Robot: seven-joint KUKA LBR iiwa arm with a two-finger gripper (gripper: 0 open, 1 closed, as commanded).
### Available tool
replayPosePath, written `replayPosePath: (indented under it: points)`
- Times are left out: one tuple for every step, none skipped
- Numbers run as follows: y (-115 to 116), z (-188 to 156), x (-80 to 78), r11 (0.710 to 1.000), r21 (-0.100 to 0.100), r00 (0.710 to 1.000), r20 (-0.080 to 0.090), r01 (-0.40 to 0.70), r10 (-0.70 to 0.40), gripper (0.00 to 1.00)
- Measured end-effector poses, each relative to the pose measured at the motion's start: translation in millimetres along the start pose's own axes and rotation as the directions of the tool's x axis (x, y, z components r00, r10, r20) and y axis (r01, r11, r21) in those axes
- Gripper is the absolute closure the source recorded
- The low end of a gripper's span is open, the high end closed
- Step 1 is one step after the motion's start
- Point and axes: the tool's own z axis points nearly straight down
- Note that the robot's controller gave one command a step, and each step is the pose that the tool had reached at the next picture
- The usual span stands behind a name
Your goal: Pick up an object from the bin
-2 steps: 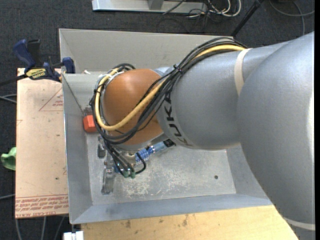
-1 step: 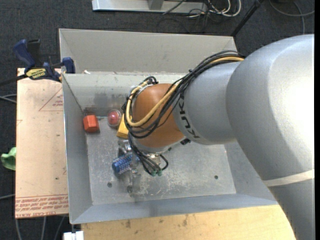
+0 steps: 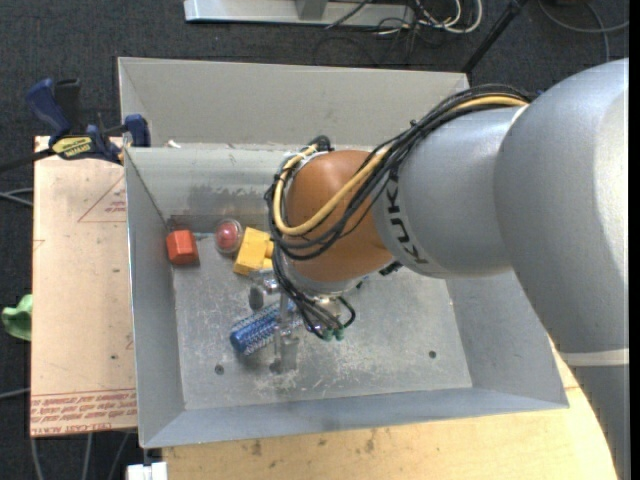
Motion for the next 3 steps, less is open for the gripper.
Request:
replayPosePath:
  points:
    - [-18.7,-27.7,-6.8,0.999,-0.001,0.999,0.001,-0.032,0.032,0.00]
    - [-18.8,35.1,-11.0,1.000,-0.001,1.000,-0.008,0.008,-0.008,0.00]
    - [-18.0,34.9,-11.4,1.000,-0.002,1.000,-0.003,0.006,-0.006,0.00]
